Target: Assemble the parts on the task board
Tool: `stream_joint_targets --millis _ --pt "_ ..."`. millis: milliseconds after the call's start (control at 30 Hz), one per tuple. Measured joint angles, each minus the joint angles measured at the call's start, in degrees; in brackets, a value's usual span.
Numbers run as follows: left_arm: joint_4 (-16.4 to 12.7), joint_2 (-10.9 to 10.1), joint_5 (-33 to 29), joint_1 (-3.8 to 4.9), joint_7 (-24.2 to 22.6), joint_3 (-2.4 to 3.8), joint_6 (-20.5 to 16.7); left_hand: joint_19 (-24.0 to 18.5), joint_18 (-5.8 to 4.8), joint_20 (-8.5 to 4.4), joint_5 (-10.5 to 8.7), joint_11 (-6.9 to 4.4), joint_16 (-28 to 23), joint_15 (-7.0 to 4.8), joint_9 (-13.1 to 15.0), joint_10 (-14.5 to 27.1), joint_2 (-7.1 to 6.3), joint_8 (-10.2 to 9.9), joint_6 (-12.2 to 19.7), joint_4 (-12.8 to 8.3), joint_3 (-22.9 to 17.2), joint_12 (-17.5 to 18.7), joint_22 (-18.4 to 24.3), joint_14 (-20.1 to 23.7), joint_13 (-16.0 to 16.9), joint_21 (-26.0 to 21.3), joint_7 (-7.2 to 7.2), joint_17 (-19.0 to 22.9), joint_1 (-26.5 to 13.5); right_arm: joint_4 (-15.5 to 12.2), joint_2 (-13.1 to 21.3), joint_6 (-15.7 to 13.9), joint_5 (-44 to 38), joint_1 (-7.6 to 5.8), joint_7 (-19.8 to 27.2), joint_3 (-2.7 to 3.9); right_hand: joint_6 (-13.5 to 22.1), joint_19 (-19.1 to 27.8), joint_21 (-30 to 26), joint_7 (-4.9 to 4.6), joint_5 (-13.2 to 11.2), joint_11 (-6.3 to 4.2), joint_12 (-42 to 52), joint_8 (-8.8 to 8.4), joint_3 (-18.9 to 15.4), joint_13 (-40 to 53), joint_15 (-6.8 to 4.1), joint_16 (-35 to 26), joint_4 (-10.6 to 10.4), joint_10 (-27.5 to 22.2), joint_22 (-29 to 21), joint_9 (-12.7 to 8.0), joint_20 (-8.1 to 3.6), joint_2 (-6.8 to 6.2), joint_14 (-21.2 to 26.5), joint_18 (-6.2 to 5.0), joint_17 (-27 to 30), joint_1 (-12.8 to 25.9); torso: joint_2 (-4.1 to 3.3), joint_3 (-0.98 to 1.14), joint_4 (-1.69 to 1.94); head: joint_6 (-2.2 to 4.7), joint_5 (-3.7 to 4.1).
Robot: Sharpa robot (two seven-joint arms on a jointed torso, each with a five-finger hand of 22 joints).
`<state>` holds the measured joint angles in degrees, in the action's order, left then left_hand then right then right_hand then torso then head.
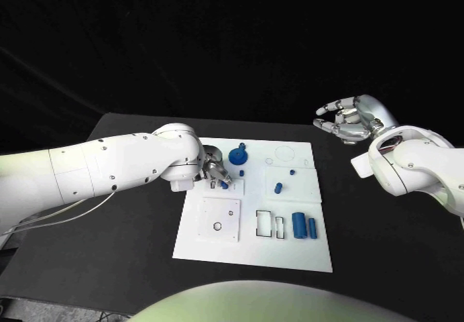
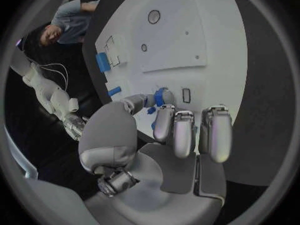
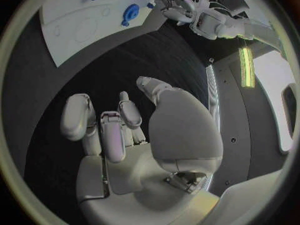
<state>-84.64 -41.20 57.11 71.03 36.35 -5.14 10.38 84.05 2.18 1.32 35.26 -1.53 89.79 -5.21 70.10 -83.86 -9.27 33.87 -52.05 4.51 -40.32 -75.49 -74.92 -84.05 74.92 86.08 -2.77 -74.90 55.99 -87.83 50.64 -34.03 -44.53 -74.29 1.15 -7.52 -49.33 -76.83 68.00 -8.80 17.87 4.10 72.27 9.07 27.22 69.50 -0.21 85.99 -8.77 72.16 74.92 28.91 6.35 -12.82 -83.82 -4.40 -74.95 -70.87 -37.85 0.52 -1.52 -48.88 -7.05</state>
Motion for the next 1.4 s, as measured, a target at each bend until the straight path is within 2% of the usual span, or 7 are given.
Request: stream_joint_targets --millis 1033,1400 --pt "-0.31 0.04 1.78 -0.14 0.15 0.05 0.56 0.00 0.00 0.01 -0.66 0.01 0.00 0.01 0.37 0.00 -0.25 0.42 0.00 -0.01 0.00 0.28 0.01 0.00 -0.01 0.00 0.04 0.00 -0.38 0.05 0.00 0.02 0.02 0.09 0.03 0.00 0.00 0.00 0.00 0.00 0.00 0.00 0.00 0.00 0.32 0.01 0.00 -0.22 0.00 0.00 -0.02 0.04 0.00 -0.23 0.00 0.00 0.02 0.23 0.04 0.04 -0.02 -0.21 0.02" --pt "-1.42 -0.98 1.99 -0.64 -0.27 0.01 -2.14 0.00 0.00 0.01 -0.97 0.01 0.00 0.01 0.40 0.00 -0.26 0.70 -0.08 -0.01 0.00 0.28 0.01 0.01 -0.01 0.00 0.12 0.00 -0.39 0.05 0.00 0.01 0.02 0.13 0.06 0.00 0.00 0.00 0.00 0.00 0.00 0.00 0.00 0.00 0.32 0.01 0.00 -0.22 0.00 0.00 0.03 0.04 0.00 -0.23 0.00 0.00 0.02 0.22 0.06 0.04 -0.04 -0.12 -0.02"
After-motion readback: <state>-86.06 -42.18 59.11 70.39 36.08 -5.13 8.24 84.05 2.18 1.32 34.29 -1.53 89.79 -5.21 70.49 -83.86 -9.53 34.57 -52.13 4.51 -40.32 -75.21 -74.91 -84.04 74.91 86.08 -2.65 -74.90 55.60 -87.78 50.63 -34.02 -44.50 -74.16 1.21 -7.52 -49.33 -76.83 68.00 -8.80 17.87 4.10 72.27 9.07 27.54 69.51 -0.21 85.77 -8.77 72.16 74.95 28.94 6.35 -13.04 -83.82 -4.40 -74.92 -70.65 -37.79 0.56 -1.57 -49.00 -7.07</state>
